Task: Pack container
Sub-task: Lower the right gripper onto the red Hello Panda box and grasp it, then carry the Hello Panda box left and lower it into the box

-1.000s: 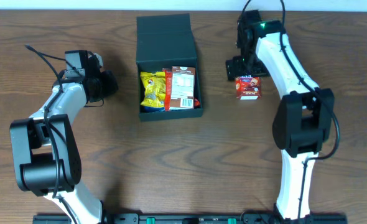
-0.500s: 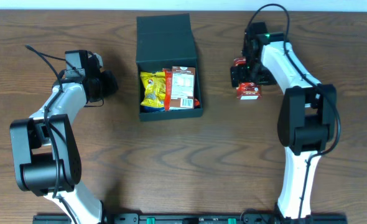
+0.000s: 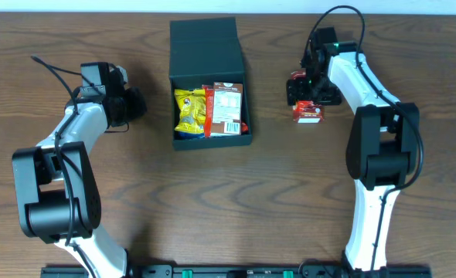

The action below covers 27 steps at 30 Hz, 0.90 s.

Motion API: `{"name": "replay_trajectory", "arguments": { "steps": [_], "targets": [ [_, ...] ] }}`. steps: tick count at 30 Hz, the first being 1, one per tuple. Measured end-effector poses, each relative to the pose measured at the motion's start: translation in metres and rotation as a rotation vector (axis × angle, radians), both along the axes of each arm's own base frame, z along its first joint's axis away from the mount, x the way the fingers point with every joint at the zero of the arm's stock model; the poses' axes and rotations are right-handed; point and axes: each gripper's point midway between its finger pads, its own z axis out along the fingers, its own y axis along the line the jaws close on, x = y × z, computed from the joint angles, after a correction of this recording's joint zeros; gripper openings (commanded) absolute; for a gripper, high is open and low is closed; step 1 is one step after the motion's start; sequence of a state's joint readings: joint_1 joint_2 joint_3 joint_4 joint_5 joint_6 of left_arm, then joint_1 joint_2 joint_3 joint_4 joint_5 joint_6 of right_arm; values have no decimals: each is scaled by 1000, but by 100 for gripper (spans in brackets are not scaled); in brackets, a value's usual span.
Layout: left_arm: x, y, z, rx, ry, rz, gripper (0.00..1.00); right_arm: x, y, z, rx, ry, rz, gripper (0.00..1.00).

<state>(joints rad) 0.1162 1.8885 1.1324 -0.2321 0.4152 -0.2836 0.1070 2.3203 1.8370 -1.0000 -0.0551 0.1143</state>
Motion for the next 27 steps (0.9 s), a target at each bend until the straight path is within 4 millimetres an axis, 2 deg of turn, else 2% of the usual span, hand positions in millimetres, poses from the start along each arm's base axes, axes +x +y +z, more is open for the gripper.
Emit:
{"name": "replay_trajectory", "arguments": {
  "steps": [6,11,15,16,19,22,23,27],
  "targets": [
    [0,0,0,0,0,0,6,-4,0,0,0,15,1,75],
    [0,0,0,0,0,0,6,-17,0,3,-8,81,1,71],
    [0,0,0,1,-1,0,6,-6,7,28,-9,72,14,71],
    [0,0,0,0,-1,0,6,4,17,45,-4,33,31,71],
    [0,0,0,0,-2,0,6,17,43,89,7,-45,78,71],
    [0,0,0,0,-2,0,6,24,83,124,46,-132,140,71],
    [1,0,0,0,-3,0,6,23,103,134,66,-159,168,71],
    [1,0,0,0,-3,0,6,1,174,147,131,-181,262,72]
  ]
}}
